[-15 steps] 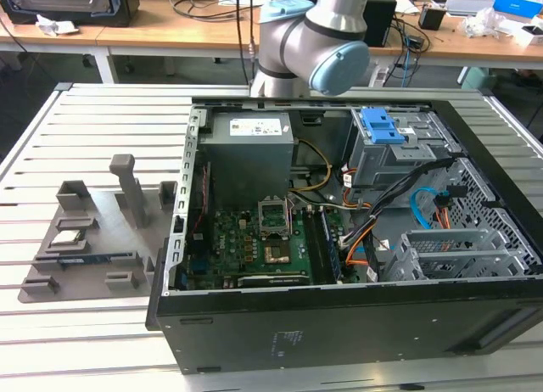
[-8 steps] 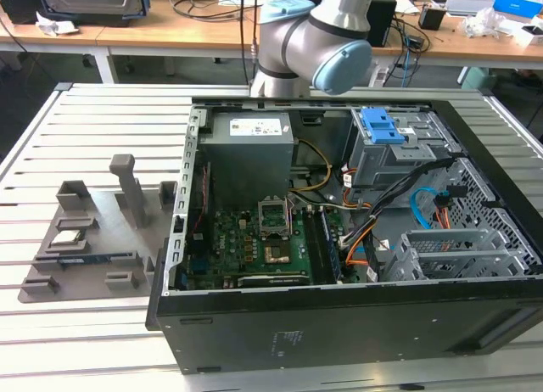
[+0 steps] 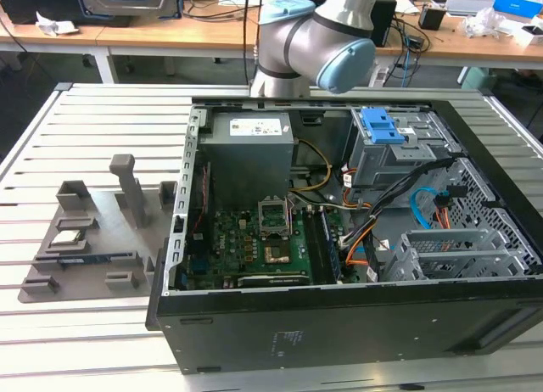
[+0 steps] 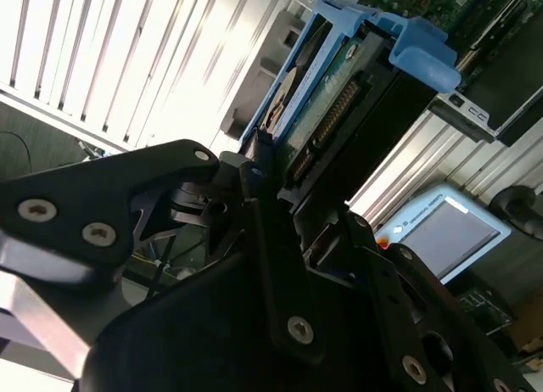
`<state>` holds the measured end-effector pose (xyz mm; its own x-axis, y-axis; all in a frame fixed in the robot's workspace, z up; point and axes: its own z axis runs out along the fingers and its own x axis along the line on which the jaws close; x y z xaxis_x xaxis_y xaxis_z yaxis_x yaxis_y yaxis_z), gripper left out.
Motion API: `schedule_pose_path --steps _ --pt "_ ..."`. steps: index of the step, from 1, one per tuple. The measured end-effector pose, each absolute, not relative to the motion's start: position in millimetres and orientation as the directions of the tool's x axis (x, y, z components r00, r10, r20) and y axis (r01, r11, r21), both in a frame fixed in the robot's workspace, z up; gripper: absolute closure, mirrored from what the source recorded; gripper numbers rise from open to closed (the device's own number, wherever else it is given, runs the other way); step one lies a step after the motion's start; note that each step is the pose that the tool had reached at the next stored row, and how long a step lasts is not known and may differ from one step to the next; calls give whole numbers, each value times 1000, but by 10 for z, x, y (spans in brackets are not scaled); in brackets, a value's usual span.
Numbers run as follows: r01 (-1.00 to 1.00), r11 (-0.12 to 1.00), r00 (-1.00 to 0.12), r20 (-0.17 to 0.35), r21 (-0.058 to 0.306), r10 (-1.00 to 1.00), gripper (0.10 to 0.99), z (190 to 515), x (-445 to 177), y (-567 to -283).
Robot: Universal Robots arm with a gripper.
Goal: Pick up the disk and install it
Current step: 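Pick up the disk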
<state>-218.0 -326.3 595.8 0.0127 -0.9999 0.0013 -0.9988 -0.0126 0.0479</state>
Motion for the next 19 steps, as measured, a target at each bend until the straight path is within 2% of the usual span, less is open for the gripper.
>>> schedule_pose_path --steps 19 --pt "-999 -12 13 1 50 -1000 722 5911 -1138 -3263"
